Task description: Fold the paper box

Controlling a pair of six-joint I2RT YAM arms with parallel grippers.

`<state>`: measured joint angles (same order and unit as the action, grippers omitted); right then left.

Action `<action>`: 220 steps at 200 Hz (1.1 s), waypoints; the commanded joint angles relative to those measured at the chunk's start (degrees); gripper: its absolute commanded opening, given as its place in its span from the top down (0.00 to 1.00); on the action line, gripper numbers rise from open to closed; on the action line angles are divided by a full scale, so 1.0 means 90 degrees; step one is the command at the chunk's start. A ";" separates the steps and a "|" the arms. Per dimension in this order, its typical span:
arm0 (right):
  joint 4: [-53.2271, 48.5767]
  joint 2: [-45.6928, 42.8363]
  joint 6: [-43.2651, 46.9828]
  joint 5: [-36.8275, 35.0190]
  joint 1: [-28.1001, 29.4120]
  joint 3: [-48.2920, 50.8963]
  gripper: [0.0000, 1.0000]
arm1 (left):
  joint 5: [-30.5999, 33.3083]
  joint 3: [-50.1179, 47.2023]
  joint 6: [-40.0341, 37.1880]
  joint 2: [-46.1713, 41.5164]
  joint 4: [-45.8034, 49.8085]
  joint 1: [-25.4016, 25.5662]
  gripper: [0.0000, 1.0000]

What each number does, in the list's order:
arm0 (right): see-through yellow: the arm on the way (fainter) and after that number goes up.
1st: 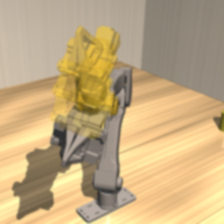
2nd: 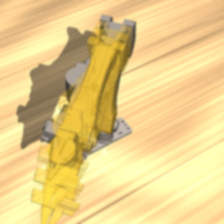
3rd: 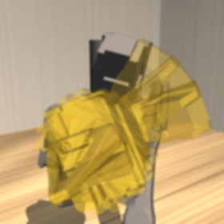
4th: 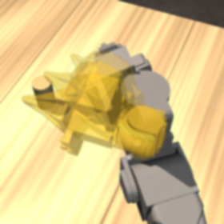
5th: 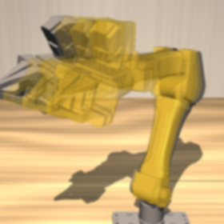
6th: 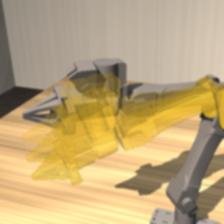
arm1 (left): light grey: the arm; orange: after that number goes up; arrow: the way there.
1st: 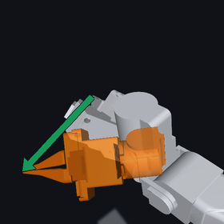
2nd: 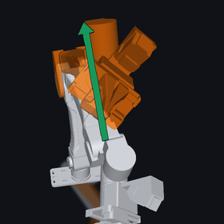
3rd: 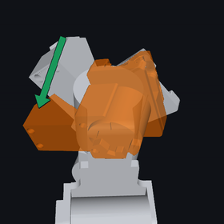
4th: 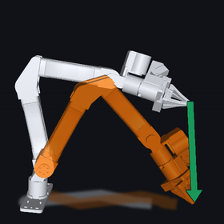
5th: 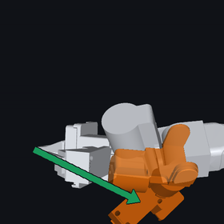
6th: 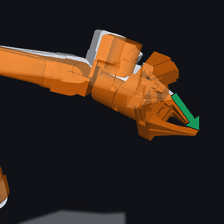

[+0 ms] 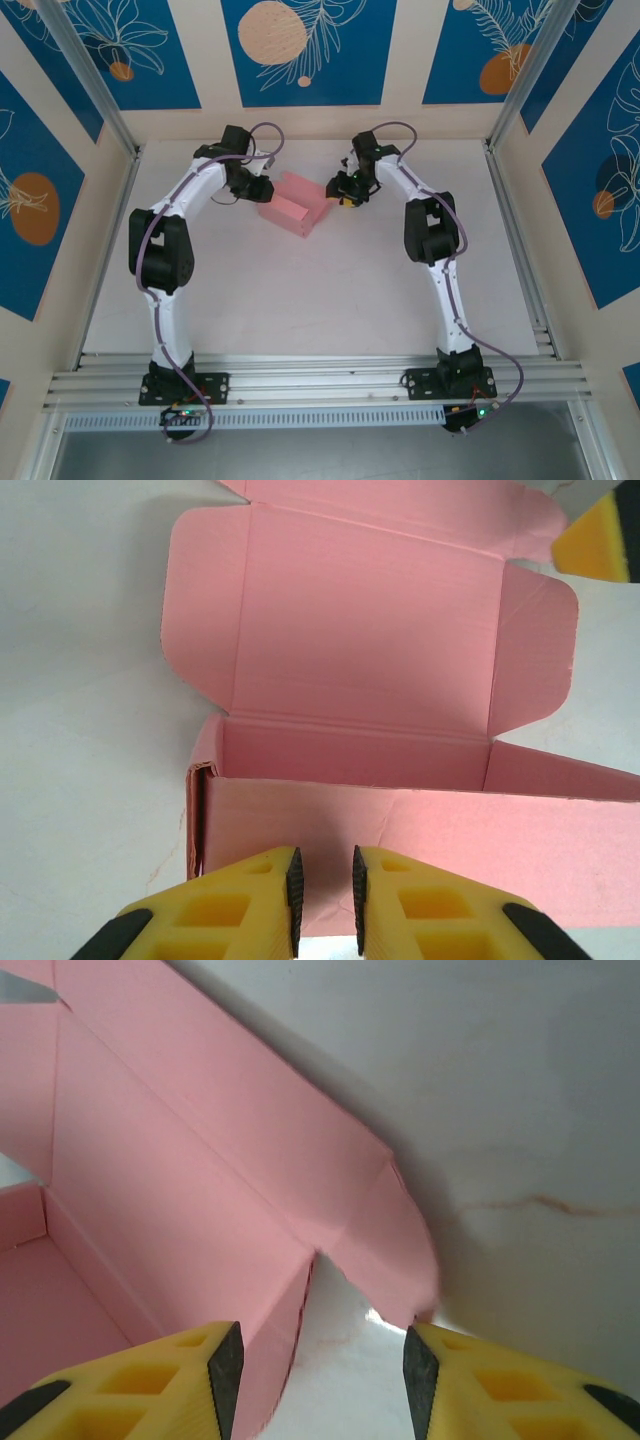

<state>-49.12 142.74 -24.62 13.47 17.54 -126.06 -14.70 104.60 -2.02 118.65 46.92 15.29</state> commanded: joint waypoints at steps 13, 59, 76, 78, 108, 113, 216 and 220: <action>0.0204 -0.0825 -0.0027 -0.0380 -0.0047 0.0452 0.51 | 0.0134 0.0087 -0.0078 0.0147 0.0266 0.0088 0.78; 0.0384 -0.0430 -0.0261 -0.0029 -0.0118 0.0517 0.51 | 0.0152 0.0107 -0.0078 0.0137 0.0275 0.0088 0.78; 0.0370 -0.0201 -0.0329 0.0090 -0.0118 0.0345 0.51 | 0.0149 0.0106 -0.0081 0.0141 0.0275 0.0088 0.78; 0.0370 -0.0180 -0.0338 0.0106 -0.0117 0.0325 0.51 | 0.0149 0.0107 -0.0079 0.0138 0.0280 0.0088 0.78; 0.0346 0.0149 -0.0447 0.0330 -0.0113 0.0025 0.52 | 0.0134 0.0112 -0.0077 0.0157 0.0277 0.0088 0.78; 0.0340 0.0211 -0.0461 0.0361 -0.0099 -0.0029 0.52 | 0.0140 0.0116 -0.0076 0.0158 0.0276 0.0088 0.78; 0.0443 -0.0315 -0.0005 0.0359 0.0344 -0.0686 1.00 | -0.0016 -0.0955 0.0245 -0.0441 -0.0407 0.0089 0.78; 0.0447 -0.0387 0.0026 0.0344 0.0383 -0.0667 1.00 | -0.0016 -0.1068 0.0284 -0.0500 -0.0482 0.0098 0.78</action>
<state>-45.04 145.36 -26.98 15.59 18.74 -130.52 -14.48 100.22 -1.45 116.42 43.33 15.35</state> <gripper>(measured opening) 0.059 0.222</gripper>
